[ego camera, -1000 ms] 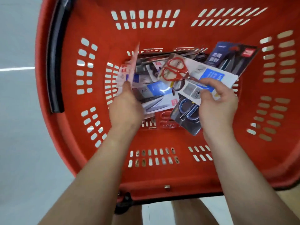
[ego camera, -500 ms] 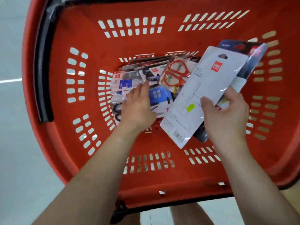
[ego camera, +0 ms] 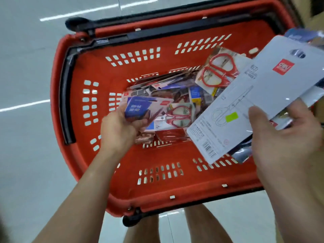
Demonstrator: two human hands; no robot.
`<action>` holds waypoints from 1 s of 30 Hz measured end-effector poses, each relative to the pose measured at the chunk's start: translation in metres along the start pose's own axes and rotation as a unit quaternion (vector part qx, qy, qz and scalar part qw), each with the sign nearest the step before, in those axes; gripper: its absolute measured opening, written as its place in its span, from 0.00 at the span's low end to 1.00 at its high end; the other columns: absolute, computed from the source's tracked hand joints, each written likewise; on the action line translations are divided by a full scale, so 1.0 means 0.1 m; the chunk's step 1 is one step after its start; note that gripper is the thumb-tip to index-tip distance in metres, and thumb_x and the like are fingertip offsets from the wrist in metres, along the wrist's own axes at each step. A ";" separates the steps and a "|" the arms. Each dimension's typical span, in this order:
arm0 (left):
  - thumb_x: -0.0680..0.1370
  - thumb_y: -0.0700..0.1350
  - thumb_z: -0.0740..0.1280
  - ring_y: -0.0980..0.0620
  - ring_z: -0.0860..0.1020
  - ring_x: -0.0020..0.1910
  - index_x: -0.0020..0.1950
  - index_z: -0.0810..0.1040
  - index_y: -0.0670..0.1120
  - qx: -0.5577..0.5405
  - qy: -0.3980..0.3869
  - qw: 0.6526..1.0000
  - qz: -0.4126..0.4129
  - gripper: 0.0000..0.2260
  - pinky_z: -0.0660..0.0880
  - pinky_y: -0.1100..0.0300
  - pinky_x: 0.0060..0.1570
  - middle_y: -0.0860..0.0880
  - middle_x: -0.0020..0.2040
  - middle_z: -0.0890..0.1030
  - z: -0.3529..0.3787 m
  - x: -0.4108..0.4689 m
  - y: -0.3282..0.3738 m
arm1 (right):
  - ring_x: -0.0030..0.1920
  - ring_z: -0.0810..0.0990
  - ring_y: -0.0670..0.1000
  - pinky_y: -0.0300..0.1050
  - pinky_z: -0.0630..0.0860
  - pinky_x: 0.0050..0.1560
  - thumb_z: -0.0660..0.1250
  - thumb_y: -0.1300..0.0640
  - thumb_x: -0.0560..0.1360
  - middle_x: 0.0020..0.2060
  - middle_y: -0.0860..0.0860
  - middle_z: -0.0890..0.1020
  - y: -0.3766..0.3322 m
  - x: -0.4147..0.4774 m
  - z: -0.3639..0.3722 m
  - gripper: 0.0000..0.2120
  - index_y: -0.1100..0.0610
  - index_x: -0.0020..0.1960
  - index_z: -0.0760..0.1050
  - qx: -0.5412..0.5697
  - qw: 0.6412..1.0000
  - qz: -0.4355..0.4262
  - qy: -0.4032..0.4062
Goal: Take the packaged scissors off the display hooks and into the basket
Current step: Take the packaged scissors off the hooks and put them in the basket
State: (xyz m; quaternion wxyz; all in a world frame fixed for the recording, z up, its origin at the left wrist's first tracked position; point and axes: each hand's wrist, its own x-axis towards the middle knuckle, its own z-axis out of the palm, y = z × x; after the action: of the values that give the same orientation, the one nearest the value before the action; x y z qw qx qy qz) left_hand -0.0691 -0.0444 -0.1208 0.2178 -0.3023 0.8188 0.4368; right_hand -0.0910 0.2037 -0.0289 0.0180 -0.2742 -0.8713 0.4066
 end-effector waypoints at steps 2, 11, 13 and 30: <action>0.67 0.39 0.79 0.59 0.84 0.44 0.45 0.81 0.57 -0.070 0.030 0.997 0.014 0.15 0.80 0.60 0.49 0.65 0.38 0.83 -0.23 -0.16 0.18 | 0.48 0.82 0.54 0.53 0.80 0.51 0.70 0.56 0.73 0.46 0.52 0.84 -0.10 -0.03 -0.20 0.05 0.47 0.47 0.78 -0.010 1.000 0.005 0.005; 0.63 0.36 0.78 0.48 0.85 0.44 0.48 0.85 0.45 -0.352 -0.118 0.928 0.038 0.15 0.81 0.57 0.44 0.45 0.47 0.87 -0.96 -0.95 1.29 | 0.38 0.82 0.48 0.39 0.74 0.32 0.71 0.58 0.67 0.39 0.41 0.85 -0.82 -0.25 -0.73 0.14 0.37 0.43 0.82 0.140 0.970 0.065 -0.188; 0.65 0.39 0.75 0.49 0.85 0.42 0.50 0.83 0.45 -0.367 -0.107 0.924 0.011 0.14 0.81 0.56 0.44 0.45 0.47 0.87 -0.93 -1.15 1.58 | 0.37 0.82 0.47 0.38 0.73 0.30 0.71 0.61 0.69 0.38 0.43 0.86 -1.04 -0.28 -0.84 0.14 0.42 0.43 0.84 0.192 0.958 0.084 -0.197; 0.78 0.46 0.70 0.55 0.84 0.46 0.55 0.81 0.53 -0.201 0.001 0.972 0.125 0.07 0.80 0.53 0.47 0.55 0.48 0.86 -1.82 -3.49 3.73 | 0.51 0.85 0.56 0.62 0.80 0.57 0.72 0.61 0.76 0.46 0.51 0.87 -2.84 -0.72 -3.01 0.06 0.53 0.51 0.83 0.373 0.920 0.054 -0.108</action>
State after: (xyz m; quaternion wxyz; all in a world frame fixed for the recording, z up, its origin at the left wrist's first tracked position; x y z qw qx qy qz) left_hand -0.0893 0.0703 0.4092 0.0955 -0.2351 0.7461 0.6156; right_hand -0.0845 0.2313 0.3900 0.0025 -0.2489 -0.6369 0.7297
